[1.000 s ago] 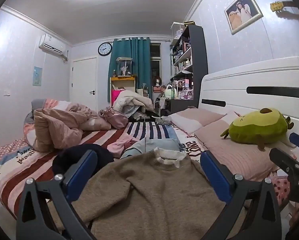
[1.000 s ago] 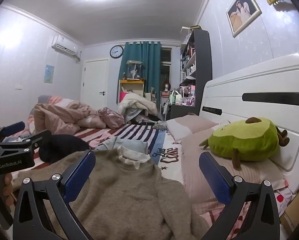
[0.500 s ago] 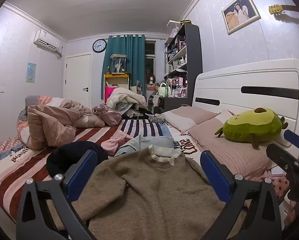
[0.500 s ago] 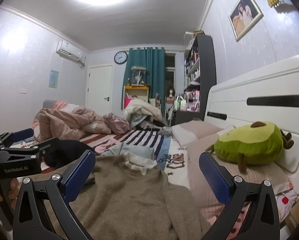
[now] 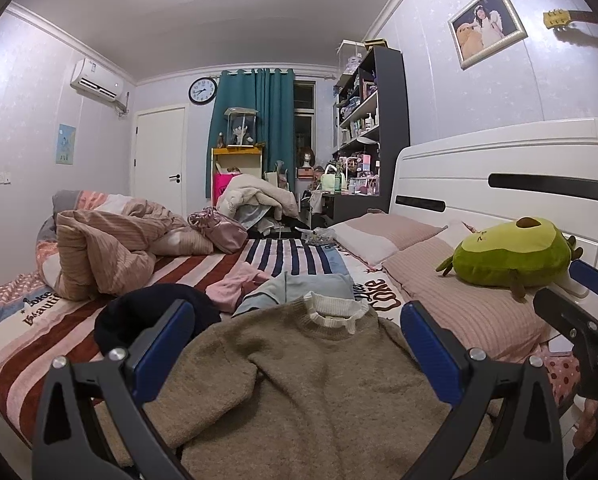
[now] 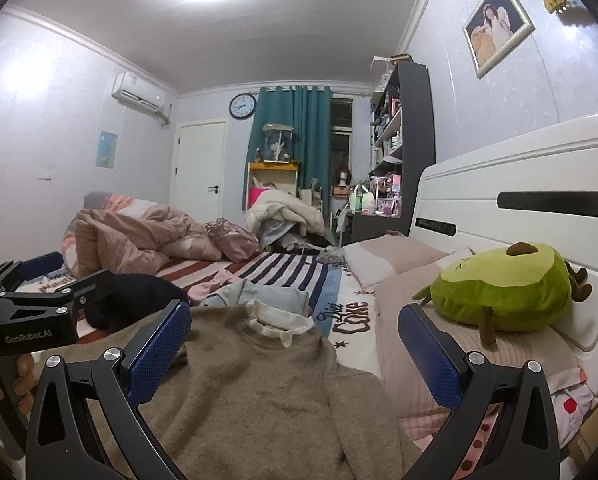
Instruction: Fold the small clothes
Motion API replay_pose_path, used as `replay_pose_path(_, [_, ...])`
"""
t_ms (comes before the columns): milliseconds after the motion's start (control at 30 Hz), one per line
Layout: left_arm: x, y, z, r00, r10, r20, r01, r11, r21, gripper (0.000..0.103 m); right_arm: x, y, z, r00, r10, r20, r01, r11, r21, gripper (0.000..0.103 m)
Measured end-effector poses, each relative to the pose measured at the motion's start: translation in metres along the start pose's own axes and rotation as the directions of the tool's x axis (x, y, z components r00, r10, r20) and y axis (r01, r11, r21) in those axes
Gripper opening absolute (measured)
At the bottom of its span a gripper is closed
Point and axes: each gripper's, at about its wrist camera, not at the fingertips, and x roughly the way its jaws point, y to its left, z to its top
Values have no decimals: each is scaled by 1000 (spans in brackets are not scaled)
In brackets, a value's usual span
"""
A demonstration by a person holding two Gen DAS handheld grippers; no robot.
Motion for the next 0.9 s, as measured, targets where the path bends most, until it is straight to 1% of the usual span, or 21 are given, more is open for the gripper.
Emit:
replay_pose_path(67, [2, 1, 1, 1000, -6, 2, 6, 1000, -4, 102, 0, 1, 0, 1000, -12, -3, 12, 1000, -5, 103])
replay_pose_path(433, [2, -3, 5, 1000, -27, 9, 27, 1000, -15, 102, 0, 2, 2, 1000, -18, -12, 17, 1000, -7, 103])
replay_pose_path(633, [2, -3, 4, 1000, -29, -1, 29, 1000, -9, 102, 1, 3, 1, 1000, -8, -15, 9, 1000, 14, 103])
replay_pose_path(900, [3, -1, 3, 999, -32, -4, 32, 999, -15, 102, 1, 4, -1, 1000, 16, -13, -16, 1000, 3, 103])
